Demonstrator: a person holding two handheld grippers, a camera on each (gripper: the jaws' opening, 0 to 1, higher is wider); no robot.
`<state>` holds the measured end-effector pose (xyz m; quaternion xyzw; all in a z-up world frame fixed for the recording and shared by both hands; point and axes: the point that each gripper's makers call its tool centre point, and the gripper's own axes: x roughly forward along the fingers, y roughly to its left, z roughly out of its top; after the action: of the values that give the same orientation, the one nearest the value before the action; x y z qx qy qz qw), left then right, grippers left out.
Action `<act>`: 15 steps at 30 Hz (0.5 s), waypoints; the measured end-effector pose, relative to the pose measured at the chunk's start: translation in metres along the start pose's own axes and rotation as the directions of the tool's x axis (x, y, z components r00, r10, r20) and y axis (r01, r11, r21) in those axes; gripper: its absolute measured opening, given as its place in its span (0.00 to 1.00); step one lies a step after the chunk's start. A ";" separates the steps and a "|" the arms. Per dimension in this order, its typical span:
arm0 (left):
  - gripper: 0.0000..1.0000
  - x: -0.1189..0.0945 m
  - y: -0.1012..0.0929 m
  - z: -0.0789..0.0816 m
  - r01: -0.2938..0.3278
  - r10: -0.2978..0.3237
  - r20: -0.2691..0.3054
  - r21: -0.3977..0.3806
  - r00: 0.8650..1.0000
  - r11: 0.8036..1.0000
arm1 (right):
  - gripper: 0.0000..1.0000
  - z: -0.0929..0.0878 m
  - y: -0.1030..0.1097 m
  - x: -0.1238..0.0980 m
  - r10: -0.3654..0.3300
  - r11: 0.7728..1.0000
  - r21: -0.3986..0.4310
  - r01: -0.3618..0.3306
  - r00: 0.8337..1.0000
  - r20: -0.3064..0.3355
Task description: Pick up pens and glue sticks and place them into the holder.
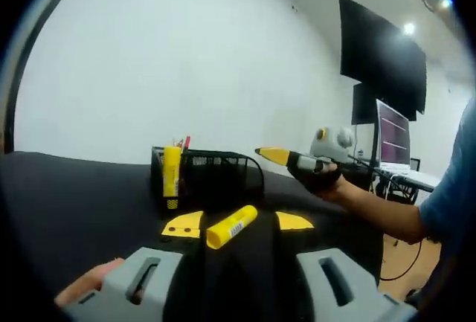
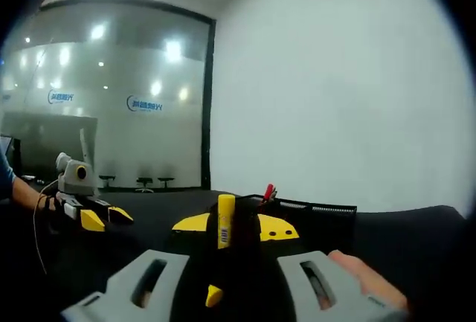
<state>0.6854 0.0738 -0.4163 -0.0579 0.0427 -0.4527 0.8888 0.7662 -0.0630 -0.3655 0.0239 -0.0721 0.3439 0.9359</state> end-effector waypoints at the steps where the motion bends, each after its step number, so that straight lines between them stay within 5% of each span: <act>1: 0.37 0.002 0.004 -0.001 -0.009 0.009 -0.007 -0.027 1.000 1.000 | 0.19 -0.001 0.001 0.000 0.003 1.000 -0.001 -0.003 1.000 -0.004; 3: 0.39 0.006 0.011 -0.004 -0.007 0.006 -0.012 -0.139 1.000 0.990 | 0.19 -0.004 0.003 0.001 0.007 1.000 -0.008 -0.007 1.000 -0.016; 6: 0.38 0.008 0.019 -0.007 -0.020 0.016 -0.014 -0.348 1.000 0.937 | 0.19 -0.005 0.005 0.002 0.003 1.000 -0.021 -0.004 1.000 -0.021; 11: 0.30 0.014 0.027 -0.014 -0.023 0.000 -0.060 -0.397 0.998 0.918 | 0.19 -0.007 0.004 0.002 -0.006 0.999 -0.039 0.005 0.999 -0.033; 15: 0.30 0.019 0.013 -0.019 -0.013 -0.026 -0.080 -0.453 0.996 0.892 | 0.19 -0.003 0.004 0.000 -0.003 1.000 -0.030 0.002 1.000 -0.019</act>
<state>0.7044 0.0654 -0.4370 -0.2441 0.1842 -0.4352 0.8468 0.7638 -0.0598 -0.3685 0.0066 -0.0684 0.3420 0.9372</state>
